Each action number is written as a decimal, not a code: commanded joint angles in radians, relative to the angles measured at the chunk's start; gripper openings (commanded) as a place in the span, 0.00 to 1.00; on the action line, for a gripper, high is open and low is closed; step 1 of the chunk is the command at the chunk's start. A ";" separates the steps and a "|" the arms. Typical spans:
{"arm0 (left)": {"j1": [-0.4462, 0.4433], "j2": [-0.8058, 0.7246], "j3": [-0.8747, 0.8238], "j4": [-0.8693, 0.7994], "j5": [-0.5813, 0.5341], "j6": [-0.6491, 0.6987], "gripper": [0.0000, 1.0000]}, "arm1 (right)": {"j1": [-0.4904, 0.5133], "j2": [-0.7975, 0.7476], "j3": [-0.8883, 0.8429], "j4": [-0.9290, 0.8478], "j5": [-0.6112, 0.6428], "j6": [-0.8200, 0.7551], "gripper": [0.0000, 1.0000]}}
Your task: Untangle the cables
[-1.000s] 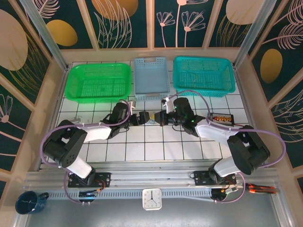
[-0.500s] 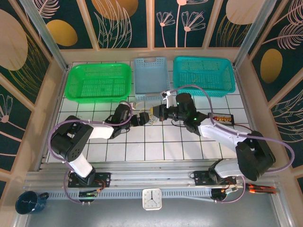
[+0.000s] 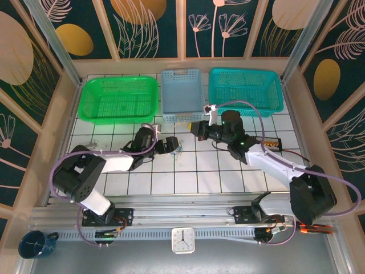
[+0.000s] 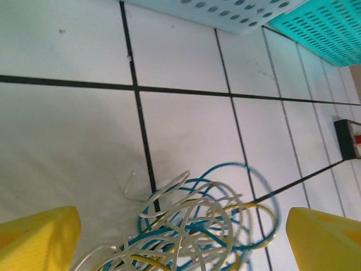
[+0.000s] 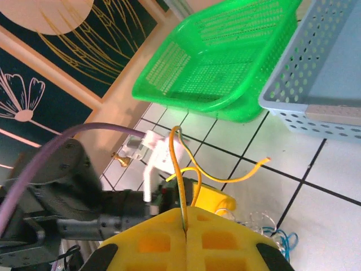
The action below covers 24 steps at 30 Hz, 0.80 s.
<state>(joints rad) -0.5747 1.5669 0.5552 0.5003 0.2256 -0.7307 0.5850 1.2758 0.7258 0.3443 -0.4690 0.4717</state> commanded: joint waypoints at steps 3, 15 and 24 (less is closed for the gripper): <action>-0.001 -0.127 -0.001 -0.043 -0.010 -0.034 0.95 | -0.032 -0.033 -0.045 0.063 0.021 0.049 0.00; -0.002 -0.245 0.038 0.097 0.066 -0.182 0.89 | -0.060 -0.049 -0.085 0.113 -0.003 0.095 0.00; -0.001 -0.205 0.097 0.107 0.087 -0.186 0.89 | -0.095 -0.053 -0.086 0.106 -0.005 0.086 0.00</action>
<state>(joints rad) -0.5747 1.3422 0.6296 0.5724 0.2890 -0.9005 0.5167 1.2514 0.6437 0.4206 -0.4667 0.5571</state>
